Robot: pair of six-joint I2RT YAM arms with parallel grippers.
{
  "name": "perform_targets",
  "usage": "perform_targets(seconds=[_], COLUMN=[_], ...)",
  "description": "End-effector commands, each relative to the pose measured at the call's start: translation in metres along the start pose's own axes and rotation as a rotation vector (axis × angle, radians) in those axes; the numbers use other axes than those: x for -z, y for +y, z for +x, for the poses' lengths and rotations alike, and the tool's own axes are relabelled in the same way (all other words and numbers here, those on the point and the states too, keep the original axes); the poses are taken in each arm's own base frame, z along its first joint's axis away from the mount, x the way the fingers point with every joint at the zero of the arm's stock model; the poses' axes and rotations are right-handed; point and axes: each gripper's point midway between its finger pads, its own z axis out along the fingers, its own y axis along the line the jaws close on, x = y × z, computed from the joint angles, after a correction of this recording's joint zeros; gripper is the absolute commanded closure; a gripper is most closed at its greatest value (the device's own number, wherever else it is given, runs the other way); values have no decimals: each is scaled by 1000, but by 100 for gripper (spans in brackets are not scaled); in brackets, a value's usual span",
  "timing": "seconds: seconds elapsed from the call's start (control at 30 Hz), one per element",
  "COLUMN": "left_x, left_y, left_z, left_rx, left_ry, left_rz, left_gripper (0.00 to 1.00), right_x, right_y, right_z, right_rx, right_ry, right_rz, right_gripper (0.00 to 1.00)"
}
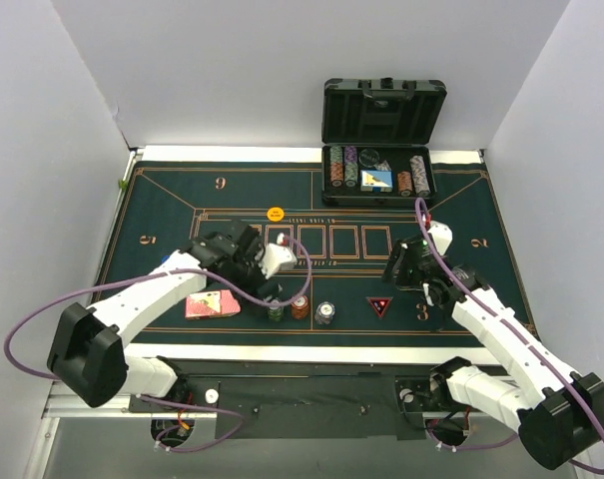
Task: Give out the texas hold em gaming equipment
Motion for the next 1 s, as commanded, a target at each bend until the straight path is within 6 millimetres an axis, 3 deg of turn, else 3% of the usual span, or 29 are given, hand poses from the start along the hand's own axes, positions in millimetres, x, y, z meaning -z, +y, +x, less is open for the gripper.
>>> perform_targets(seconds=[0.0, 0.47, 0.9, 0.97], left_x=[-14, -48, -61, -62], left_y=[-28, -34, -37, -39], left_z=[12, -8, -16, -15], left_rx=[-23, -69, -69, -68], left_ry=[39, 48, 34, 37], left_rz=[78, 136, 149, 158], left_gripper=[4, 4, 4, 8], right_x=[2, 5, 2, 2], right_y=[-6, -8, -13, -14], right_z=[5, 2, 5, 5], right_rx=[-6, 6, 2, 0], right_ry=[7, 2, 9, 9], right_rz=[9, 20, 32, 33], right_gripper=[28, 26, 26, 26])
